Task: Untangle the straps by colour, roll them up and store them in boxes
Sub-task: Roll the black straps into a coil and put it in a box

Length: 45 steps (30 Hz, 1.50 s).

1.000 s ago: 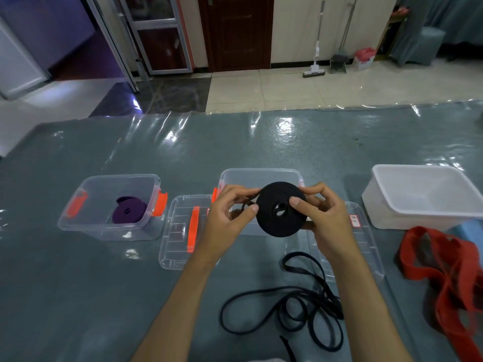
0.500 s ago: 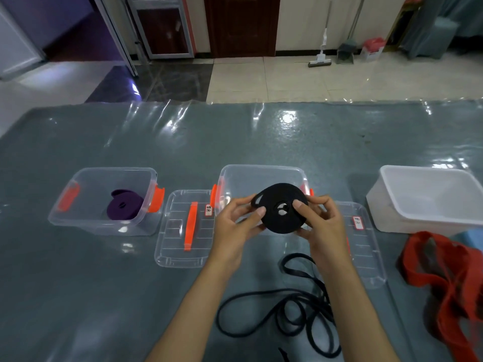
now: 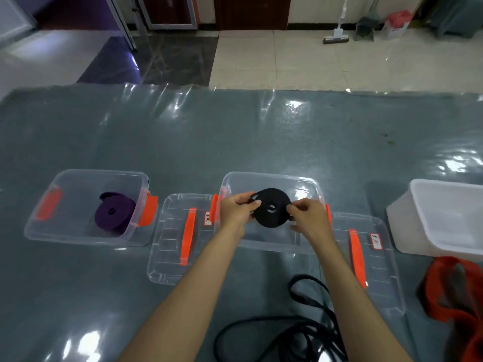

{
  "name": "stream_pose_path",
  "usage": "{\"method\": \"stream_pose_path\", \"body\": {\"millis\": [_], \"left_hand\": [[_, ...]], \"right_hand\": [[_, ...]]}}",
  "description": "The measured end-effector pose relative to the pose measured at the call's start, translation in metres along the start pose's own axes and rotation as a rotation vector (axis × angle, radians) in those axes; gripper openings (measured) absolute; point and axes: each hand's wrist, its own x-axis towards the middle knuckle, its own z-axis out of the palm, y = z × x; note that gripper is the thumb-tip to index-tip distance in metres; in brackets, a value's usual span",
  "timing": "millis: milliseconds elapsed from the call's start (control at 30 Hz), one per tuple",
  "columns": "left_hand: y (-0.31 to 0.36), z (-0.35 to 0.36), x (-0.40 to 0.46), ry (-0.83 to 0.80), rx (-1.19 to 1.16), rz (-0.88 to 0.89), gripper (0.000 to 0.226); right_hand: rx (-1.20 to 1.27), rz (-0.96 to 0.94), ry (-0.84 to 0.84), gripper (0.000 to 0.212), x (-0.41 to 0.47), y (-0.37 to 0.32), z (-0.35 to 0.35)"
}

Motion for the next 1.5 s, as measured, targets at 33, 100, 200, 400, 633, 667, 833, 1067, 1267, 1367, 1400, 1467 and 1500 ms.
{"method": "stream_pose_path", "body": {"millis": [33,100,200,400,633,667,833,1067,1267,1367,1400,1467,1500], "left_hand": [[-0.006,0.003,0.013,0.014,0.042,-0.005,0.036],[-0.017,0.009,0.038,0.037,0.127,-0.016,0.038],[-0.03,0.011,0.067,0.064,0.257,-0.044,0.039],[-0.051,0.014,0.103,0.088,0.466,-0.01,0.039],[-0.052,0.017,0.105,0.113,0.642,0.021,0.036],[-0.049,0.018,0.102,0.118,0.686,0.027,0.033],[-0.029,0.012,0.075,0.096,0.941,0.165,0.008],[-0.009,-0.008,-0.021,-0.031,1.325,0.749,0.022],[-0.037,-0.057,-0.109,-0.101,1.34,1.001,0.026],[-0.06,-0.081,-0.132,-0.077,1.375,1.023,0.019],[-0.068,-0.088,-0.135,-0.081,1.391,0.995,0.018],[-0.084,-0.097,-0.139,-0.112,1.454,0.88,0.021],[-0.091,-0.101,-0.141,-0.124,1.49,0.829,0.025]], "right_hand": [[-0.049,0.024,-0.018,0.012,0.008,0.004,0.003],[-0.136,0.09,-0.091,0.014,0.022,0.012,0.01],[-0.239,0.198,-0.21,0.022,0.04,0.018,0.021],[-0.317,0.281,-0.287,0.026,0.06,0.034,0.043],[-0.42,0.236,-0.274,0.027,0.065,0.033,0.047],[-0.446,0.223,-0.281,0.027,0.062,0.03,0.046],[-0.582,-0.051,-0.181,0.028,0.028,0.008,0.03],[-0.285,-0.474,0.135,0.012,-0.071,0.017,-0.025],[-0.194,-0.224,-0.058,0.012,-0.109,0.093,-0.072],[-0.456,-0.14,-0.081,0.015,-0.114,0.141,-0.069],[-0.557,-0.133,-0.101,0.024,-0.115,0.154,-0.064],[-0.693,-0.125,-0.11,0.039,-0.119,0.172,-0.054],[-0.714,-0.131,-0.079,0.042,-0.12,0.178,-0.05]]}}
